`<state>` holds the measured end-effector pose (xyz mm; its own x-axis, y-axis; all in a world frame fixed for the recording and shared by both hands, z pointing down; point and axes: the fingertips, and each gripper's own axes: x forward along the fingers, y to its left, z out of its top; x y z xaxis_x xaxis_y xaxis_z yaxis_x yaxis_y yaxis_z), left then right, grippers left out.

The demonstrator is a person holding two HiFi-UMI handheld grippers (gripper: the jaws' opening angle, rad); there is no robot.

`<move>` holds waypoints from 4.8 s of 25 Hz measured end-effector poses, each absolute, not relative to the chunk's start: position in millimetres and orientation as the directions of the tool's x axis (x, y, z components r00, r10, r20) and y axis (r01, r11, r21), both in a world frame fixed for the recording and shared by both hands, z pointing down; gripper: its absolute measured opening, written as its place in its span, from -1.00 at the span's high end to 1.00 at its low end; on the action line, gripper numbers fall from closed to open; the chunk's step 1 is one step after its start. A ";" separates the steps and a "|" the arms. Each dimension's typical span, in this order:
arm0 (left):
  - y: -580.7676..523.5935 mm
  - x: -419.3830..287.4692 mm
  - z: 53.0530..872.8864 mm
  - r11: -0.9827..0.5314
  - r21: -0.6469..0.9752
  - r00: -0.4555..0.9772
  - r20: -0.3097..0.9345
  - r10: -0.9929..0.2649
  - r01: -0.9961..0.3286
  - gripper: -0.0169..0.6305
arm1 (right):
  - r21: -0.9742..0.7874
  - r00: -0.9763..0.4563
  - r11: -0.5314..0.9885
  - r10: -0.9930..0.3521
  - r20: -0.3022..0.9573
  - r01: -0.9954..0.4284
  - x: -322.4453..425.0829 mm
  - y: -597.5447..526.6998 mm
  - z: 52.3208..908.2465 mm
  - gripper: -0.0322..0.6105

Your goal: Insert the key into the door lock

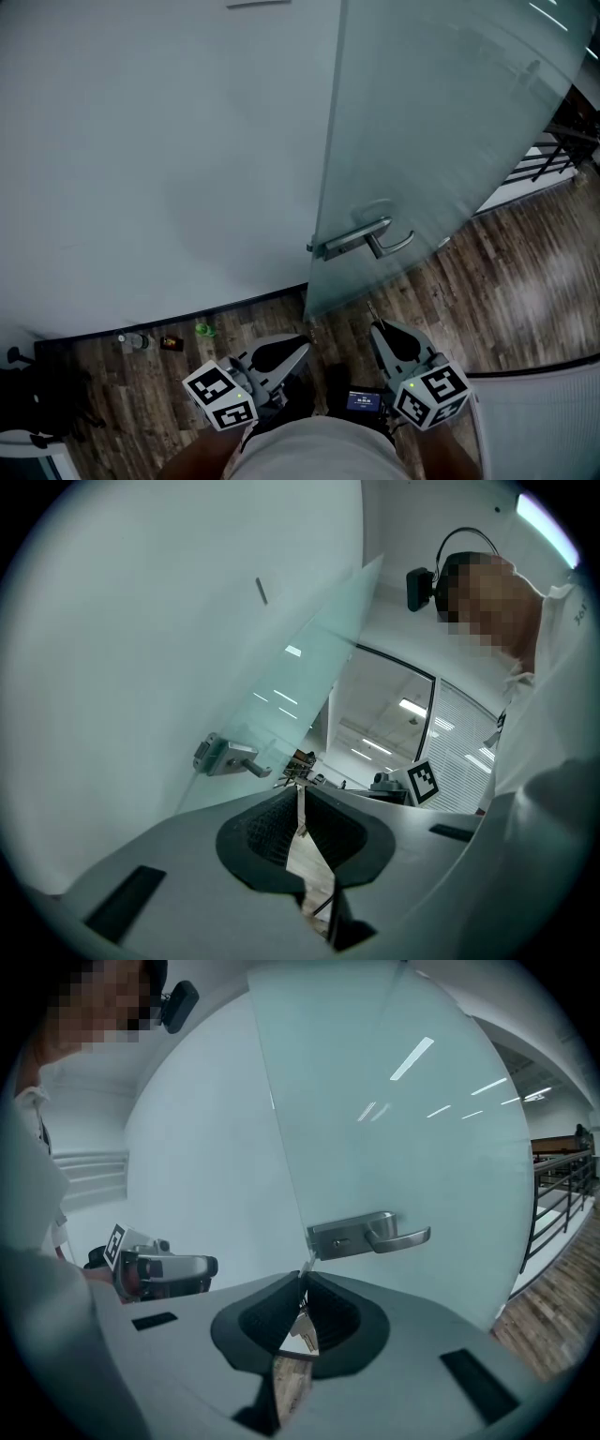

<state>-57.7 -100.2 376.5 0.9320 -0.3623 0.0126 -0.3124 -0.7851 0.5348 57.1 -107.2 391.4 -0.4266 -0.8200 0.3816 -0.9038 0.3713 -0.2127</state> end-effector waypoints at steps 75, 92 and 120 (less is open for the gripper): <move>-230.5 -32.5 396.1 -0.733 0.409 0.832 0.143 -0.536 -0.543 0.59 | -0.238 -0.556 0.505 -0.706 0.439 -0.829 55.4 -207.7 424.1 0.81; -250.6 -25.9 388.4 -0.761 0.366 0.840 0.137 -0.525 -0.535 0.56 | -0.236 -0.560 0.512 -0.693 0.454 -0.826 51.0 -216.3 432.5 0.81; -263.7 -3.6 372.6 -0.833 0.276 0.876 0.113 -0.468 -0.480 0.57 | -0.132 -0.536 0.549 -0.689 0.488 -0.826 49.1 -217.8 425.6 0.81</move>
<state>-3.6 -263.7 372.6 0.8765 -0.4680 0.1130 -0.4802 -0.8327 0.2756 49.1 -217.8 425.6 -0.5358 -0.6893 0.4876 -0.8256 0.5487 -0.1316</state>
